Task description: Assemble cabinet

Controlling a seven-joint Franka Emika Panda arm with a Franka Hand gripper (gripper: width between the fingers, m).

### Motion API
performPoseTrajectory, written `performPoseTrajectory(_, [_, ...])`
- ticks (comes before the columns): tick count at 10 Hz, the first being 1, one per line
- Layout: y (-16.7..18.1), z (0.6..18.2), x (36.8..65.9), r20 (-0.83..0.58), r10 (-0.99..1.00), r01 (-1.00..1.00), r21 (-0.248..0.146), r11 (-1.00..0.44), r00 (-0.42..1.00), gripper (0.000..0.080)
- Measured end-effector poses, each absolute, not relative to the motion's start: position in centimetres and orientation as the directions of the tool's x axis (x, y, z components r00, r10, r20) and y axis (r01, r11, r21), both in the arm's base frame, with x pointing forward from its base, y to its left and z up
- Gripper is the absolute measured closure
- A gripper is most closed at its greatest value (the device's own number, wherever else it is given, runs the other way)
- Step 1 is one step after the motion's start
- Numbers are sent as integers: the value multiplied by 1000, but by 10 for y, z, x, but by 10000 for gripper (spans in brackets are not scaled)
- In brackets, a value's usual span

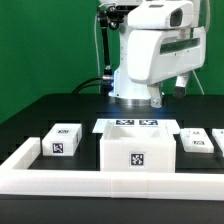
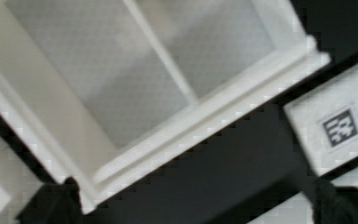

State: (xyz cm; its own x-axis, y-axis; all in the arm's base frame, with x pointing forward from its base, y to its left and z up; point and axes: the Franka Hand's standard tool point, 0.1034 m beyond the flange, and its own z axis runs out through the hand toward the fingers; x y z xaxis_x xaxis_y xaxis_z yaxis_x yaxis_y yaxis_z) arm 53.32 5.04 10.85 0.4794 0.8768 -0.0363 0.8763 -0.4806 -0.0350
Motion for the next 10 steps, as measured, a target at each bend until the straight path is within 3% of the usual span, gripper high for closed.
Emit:
performPoseTrajectory(2, [46,103,523,-32,912,911,-38,-411,410,150])
performPoseTrajectory(6, [46,102,522,-34,909,908,-41,-417,415,150])
performPoseTrajectory(7, [45,97,518,-34,945,944,-30,-327,326,150])
performPoseTrajectory(8, [39,92,512,-41,977,976,-43,-213,211,150])
performPoseTrajectory(10, [35,90,510,-42,993,993,-40,-114,112,150])
